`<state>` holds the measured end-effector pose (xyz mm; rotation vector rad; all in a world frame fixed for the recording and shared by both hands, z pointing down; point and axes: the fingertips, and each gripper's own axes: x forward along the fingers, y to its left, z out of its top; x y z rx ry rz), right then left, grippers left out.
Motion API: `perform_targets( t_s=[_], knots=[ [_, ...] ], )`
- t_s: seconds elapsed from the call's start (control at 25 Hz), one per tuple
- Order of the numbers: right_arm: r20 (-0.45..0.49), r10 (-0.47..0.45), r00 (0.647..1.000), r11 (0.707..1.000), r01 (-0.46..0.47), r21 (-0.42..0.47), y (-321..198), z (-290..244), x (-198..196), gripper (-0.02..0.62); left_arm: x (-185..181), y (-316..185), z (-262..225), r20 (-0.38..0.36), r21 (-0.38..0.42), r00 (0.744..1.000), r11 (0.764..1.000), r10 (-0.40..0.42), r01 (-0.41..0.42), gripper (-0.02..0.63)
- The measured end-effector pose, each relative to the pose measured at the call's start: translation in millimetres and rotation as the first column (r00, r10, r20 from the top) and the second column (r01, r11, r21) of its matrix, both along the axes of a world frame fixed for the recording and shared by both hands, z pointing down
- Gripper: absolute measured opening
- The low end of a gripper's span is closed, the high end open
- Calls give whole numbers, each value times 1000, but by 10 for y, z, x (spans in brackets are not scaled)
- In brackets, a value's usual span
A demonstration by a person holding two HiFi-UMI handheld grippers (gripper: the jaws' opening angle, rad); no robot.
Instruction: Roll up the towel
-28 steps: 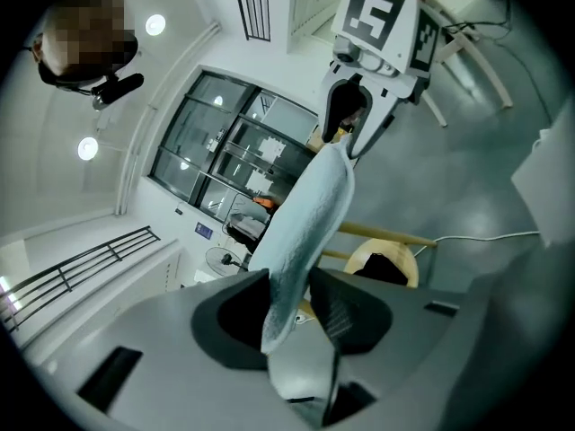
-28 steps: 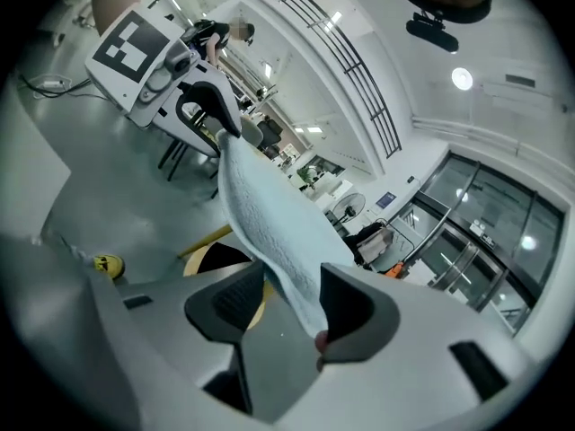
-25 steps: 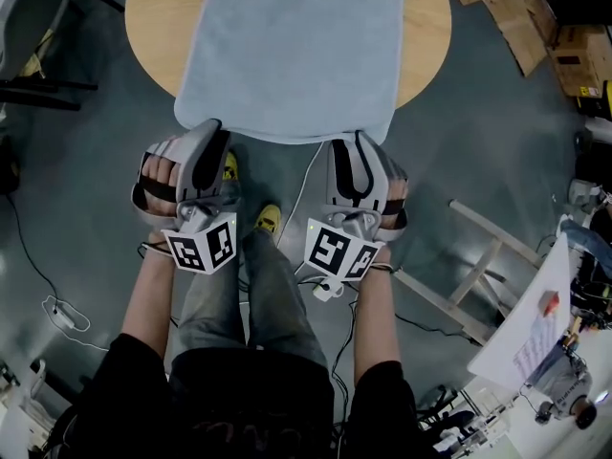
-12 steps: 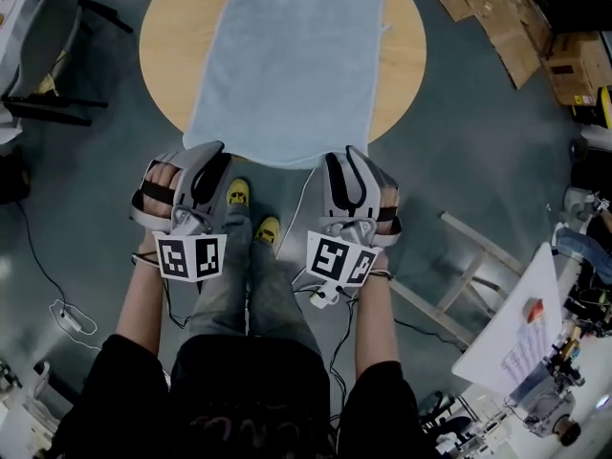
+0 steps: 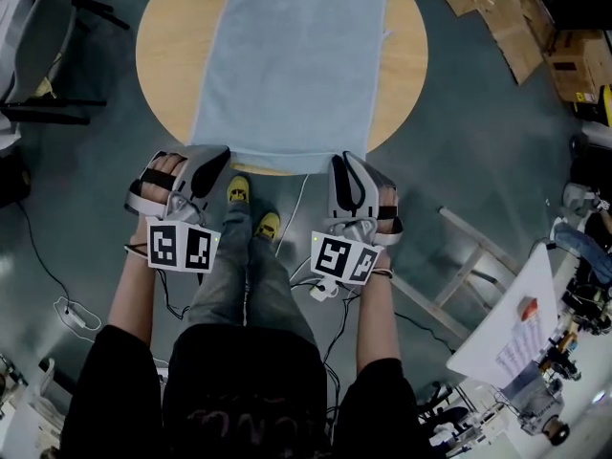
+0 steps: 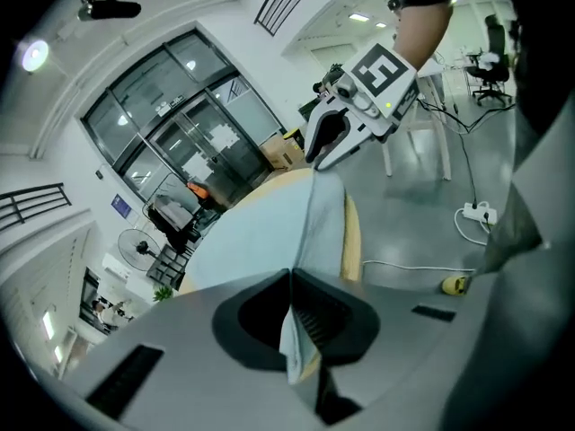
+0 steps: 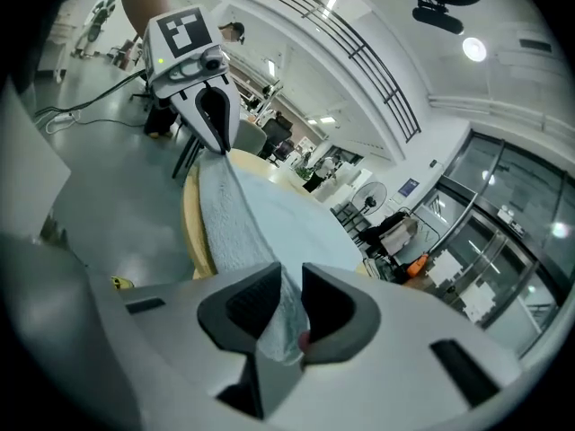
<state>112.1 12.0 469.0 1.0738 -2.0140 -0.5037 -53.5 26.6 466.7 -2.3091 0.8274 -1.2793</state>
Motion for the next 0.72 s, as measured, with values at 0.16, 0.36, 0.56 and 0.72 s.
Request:
perform_targets(
  t_s=[0.16, 0.36, 0.56, 0.72],
  knots=[
    [-35, 27, 999, 998, -29, -50, -161, 124, 31, 81, -19, -200, 130, 15, -76, 1000, 997, 12, -11, 25],
    [-44, 65, 997, 995, -68, -79, -179, 108, 209, 115, -62, -400, 87, -79, -109, 996, 994, -28, 19, 106],
    [-1, 124, 992, 987, -124, -103, -188, 20, 404, 127, -172, -489, 82, -93, -155, 995, 987, -48, 33, 132],
    [-46, 51, 998, 996, -54, -77, -259, 6, 279, 123, -60, -527, 47, -182, -235, 983, 972, -38, -6, 132]
  ],
)
